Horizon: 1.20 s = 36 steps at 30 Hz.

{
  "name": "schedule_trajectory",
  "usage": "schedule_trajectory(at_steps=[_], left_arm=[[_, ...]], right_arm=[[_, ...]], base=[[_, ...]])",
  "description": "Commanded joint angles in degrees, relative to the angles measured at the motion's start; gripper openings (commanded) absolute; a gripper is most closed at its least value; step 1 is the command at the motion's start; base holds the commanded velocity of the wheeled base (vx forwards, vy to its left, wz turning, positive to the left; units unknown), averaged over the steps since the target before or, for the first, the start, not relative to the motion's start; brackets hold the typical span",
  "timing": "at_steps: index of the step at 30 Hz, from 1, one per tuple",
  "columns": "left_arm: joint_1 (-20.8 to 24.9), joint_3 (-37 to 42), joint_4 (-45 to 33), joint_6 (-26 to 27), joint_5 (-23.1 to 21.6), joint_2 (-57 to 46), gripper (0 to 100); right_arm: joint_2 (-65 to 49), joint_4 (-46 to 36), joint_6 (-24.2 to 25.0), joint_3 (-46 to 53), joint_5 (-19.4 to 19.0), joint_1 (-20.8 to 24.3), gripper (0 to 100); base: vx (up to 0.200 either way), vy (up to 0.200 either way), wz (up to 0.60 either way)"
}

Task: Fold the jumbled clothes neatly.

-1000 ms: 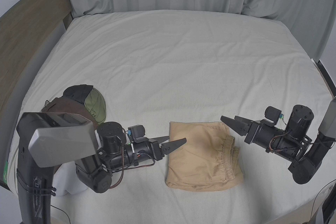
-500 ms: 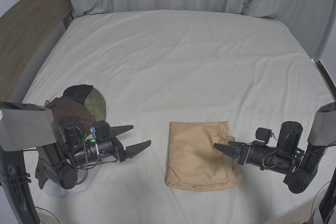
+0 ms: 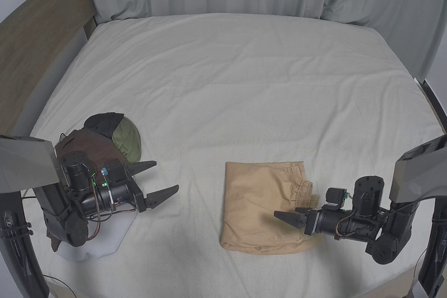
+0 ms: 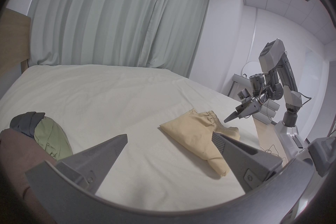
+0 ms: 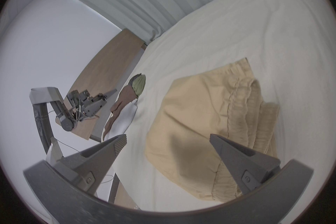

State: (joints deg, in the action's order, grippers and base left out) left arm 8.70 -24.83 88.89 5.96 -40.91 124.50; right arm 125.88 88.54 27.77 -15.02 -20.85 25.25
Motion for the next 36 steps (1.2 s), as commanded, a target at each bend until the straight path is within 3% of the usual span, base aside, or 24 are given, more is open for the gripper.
schedule_trajectory(at_steps=[1,13,23,29,36], left_arm=[[-0.71,0.40,0.05,0.72,-0.40,0.65,100],[-0.62,0.84,0.05,0.89,-0.40,1.44,100],[-0.62,1.19,0.05,0.89,-0.40,1.53,100],[-0.53,1.28,0.05,0.89,-0.40,1.80,100],[-0.44,1.28,0.05,0.89,-0.40,2.15,100]], right_arm=[[3.76,0.05,-0.88,0.60,0.02,0.59,100],[10.79,0.05,-10.02,5.18,0.02,-2.31,100],[11.84,0.14,-10.02,5.00,0.10,-1.96,100],[6.66,0.05,-9.58,1.75,-0.07,-2.13,100],[3.85,0.14,-3.86,-5.46,2.13,-3.45,100]], base=[[0.000,0.000,0.00],[0.000,0.000,0.00],[0.000,0.000,0.00],[0.000,0.000,0.00],[0.000,0.000,0.00]])
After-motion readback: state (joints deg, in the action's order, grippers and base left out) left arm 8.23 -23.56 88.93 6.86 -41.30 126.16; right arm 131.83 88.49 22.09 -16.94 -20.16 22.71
